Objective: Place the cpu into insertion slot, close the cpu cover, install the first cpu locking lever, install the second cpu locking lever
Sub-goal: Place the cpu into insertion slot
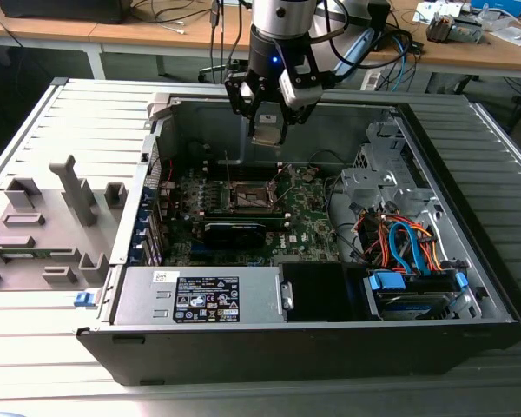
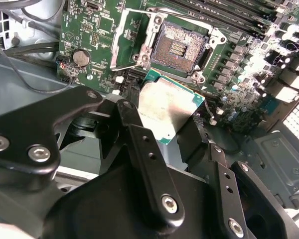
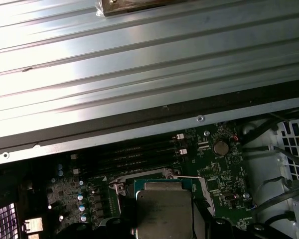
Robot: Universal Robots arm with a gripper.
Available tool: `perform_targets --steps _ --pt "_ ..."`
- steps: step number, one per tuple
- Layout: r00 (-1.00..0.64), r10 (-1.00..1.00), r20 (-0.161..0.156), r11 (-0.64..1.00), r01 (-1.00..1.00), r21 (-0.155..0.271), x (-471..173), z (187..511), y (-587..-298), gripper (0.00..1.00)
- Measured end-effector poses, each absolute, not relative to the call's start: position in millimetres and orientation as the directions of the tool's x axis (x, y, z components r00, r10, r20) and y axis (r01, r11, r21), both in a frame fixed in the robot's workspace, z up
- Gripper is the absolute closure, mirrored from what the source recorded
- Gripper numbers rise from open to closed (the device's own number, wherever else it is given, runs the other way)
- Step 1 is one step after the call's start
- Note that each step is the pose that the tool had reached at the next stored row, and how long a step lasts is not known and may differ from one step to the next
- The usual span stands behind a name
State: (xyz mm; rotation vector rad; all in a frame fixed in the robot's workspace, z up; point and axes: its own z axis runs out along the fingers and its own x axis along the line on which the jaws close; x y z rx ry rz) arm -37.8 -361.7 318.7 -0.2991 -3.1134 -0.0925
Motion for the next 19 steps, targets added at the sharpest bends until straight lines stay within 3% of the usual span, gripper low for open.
perform_targets --steps 19 --pt "-0.975 0.222 0.018 0.973 0.223 0.057 -37.8 318.4 -361.7 0.45"
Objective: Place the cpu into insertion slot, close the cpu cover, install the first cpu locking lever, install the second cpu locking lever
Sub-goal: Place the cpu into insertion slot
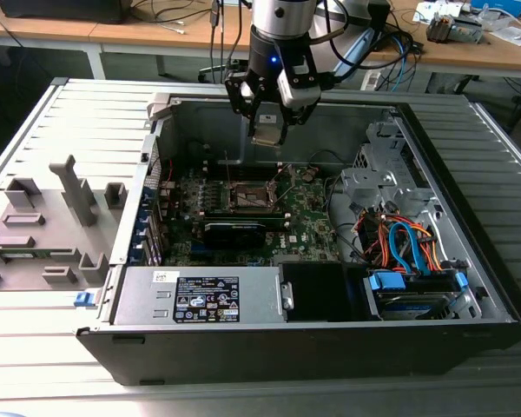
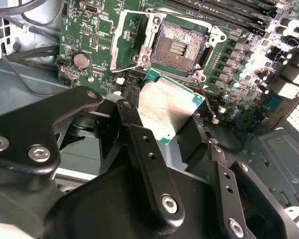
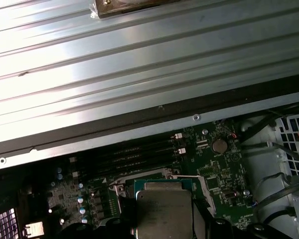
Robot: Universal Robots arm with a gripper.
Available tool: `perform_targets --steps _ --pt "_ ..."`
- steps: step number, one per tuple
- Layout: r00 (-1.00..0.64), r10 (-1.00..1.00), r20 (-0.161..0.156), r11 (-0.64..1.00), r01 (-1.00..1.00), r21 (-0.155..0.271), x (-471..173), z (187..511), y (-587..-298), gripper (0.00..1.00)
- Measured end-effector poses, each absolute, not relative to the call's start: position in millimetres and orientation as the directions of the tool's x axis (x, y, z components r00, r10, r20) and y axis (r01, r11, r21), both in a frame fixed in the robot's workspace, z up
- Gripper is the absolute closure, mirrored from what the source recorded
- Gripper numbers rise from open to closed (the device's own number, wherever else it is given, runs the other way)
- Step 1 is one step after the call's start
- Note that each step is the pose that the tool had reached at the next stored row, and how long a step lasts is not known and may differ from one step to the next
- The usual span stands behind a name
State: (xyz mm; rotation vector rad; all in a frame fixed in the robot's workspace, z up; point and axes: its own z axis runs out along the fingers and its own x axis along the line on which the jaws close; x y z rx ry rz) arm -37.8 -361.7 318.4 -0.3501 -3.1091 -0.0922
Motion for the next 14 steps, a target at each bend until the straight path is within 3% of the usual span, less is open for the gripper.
perform_targets --steps 14 --pt "-0.969 0.246 0.018 0.968 0.246 0.057 -37.7 318.1 -361.7 0.45"
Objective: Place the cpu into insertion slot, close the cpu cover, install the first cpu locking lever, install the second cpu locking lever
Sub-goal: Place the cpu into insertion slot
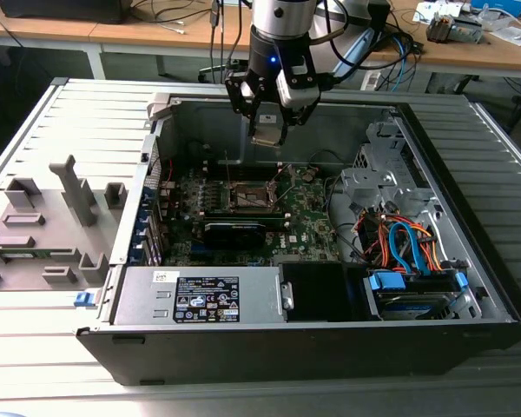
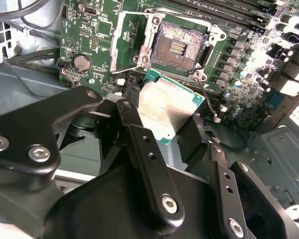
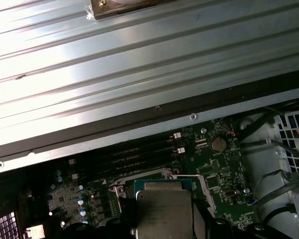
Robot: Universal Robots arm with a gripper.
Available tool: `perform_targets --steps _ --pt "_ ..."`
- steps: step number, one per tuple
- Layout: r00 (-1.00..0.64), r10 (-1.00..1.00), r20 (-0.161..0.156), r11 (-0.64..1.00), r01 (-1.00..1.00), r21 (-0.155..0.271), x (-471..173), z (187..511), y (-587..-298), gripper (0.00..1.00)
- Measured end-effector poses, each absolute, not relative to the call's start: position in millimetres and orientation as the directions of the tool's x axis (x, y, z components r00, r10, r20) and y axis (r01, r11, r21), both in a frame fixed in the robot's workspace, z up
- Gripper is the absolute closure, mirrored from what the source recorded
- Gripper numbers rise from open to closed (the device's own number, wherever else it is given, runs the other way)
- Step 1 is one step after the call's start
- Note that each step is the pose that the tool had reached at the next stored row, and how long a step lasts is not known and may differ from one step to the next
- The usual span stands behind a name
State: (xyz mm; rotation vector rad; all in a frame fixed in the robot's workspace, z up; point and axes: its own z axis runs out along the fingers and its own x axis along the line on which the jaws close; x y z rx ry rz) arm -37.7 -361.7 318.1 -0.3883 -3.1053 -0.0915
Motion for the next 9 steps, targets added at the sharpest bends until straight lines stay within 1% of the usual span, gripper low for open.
perform_targets --steps 9 --pt "-0.965 0.263 0.018 0.963 0.264 0.056 -37.8 318.0 -361.7 0.45"
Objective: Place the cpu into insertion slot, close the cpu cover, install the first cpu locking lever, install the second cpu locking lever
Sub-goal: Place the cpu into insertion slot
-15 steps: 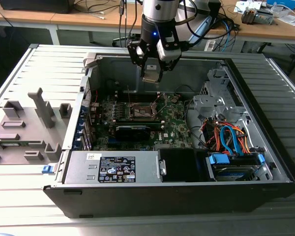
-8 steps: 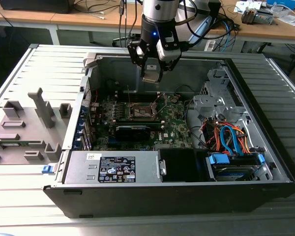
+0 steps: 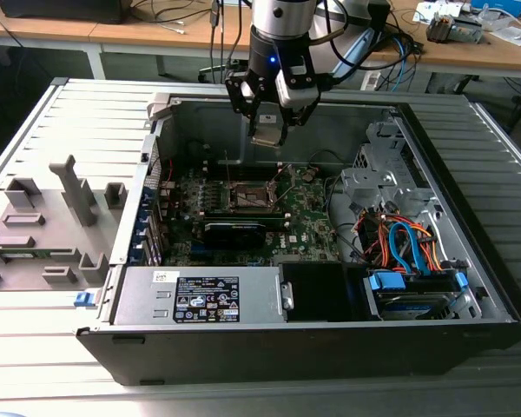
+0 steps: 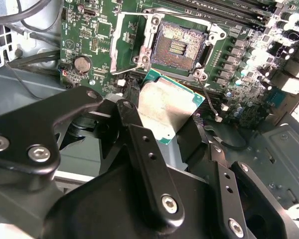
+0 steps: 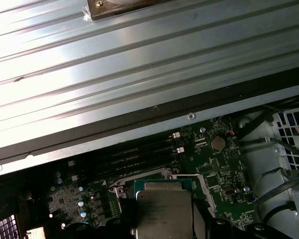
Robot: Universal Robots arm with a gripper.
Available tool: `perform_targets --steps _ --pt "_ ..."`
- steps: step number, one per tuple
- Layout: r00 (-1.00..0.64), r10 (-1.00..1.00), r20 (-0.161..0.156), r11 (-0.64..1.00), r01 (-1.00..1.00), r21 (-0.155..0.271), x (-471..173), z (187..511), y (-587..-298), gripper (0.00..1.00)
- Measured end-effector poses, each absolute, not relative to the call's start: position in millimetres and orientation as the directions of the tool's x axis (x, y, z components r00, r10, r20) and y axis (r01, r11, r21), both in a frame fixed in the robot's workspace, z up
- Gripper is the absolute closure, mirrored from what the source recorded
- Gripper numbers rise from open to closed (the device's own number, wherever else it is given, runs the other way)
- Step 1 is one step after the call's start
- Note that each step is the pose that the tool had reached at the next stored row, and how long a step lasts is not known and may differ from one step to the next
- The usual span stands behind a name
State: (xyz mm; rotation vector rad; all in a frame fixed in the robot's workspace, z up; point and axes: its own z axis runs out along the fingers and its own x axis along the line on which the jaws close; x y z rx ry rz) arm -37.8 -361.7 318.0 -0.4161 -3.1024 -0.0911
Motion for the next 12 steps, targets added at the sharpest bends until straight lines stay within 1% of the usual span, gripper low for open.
perform_targets --steps 12 --pt "-0.958 0.288 0.018 0.956 0.288 0.056 -37.7 317.7 -361.7 0.45"
